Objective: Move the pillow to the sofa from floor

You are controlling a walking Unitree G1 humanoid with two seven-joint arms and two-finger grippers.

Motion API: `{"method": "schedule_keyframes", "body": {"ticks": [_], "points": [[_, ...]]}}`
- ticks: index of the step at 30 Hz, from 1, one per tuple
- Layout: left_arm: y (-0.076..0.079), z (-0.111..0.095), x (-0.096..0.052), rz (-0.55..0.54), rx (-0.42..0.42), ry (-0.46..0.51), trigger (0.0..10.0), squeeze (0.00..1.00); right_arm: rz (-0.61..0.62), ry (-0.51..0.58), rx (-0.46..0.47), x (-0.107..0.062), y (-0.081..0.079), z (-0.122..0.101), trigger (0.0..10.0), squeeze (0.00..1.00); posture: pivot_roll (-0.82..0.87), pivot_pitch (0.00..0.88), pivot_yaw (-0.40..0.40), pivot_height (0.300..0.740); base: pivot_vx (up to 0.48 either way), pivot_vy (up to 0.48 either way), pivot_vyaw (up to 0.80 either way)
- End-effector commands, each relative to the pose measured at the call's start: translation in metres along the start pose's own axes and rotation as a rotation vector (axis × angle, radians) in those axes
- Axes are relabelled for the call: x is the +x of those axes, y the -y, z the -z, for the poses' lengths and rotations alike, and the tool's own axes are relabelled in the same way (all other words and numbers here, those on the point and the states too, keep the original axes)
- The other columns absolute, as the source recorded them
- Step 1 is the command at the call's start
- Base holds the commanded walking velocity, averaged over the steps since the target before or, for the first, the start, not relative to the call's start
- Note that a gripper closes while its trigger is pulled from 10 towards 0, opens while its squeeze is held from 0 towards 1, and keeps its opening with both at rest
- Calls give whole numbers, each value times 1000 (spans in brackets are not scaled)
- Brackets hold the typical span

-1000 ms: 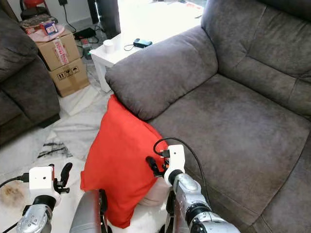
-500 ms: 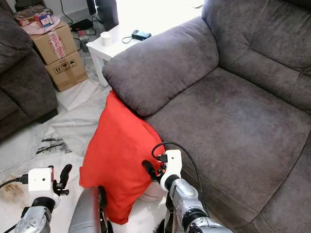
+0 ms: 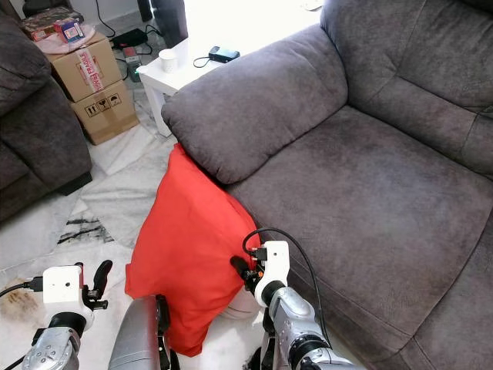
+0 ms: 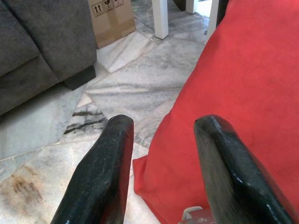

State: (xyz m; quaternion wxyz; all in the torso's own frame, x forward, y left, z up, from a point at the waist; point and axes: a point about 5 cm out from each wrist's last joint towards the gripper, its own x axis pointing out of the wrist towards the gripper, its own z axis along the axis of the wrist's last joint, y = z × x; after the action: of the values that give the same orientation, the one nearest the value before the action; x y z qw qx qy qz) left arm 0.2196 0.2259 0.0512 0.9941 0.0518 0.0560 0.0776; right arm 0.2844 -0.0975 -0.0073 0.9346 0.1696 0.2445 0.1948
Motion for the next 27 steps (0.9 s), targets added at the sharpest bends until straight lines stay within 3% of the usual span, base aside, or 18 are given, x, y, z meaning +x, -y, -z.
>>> {"method": "schedule_keyframes", "body": {"ticks": [1, 13, 20, 27], "points": [[-4, 2, -2, -13, 18, -17, 10000, 0, 23, -57, 21, -5, 2, 16, 0, 0, 236, 210, -49, 579, 0, 0, 0], [-4, 3, 3, -12, 18, -19, 10000, 0, 38, -88, 9, 0, -7, 20, 0, 0, 236, 175, -47, 579, 0, 0, 0], [-5, 1, 14, -12, 20, -11, 10000, 0, 52, -82, -21, 9, -19, 12, 0, 0, 229, 103, -46, 579, 0, 0, 0], [1, 5, 27, 12, 19, -22, 10000, 0, 89, -72, -32, 11, -20, 8, 0, 0, 192, 7, -26, 579, 0, 0, 0]]}}
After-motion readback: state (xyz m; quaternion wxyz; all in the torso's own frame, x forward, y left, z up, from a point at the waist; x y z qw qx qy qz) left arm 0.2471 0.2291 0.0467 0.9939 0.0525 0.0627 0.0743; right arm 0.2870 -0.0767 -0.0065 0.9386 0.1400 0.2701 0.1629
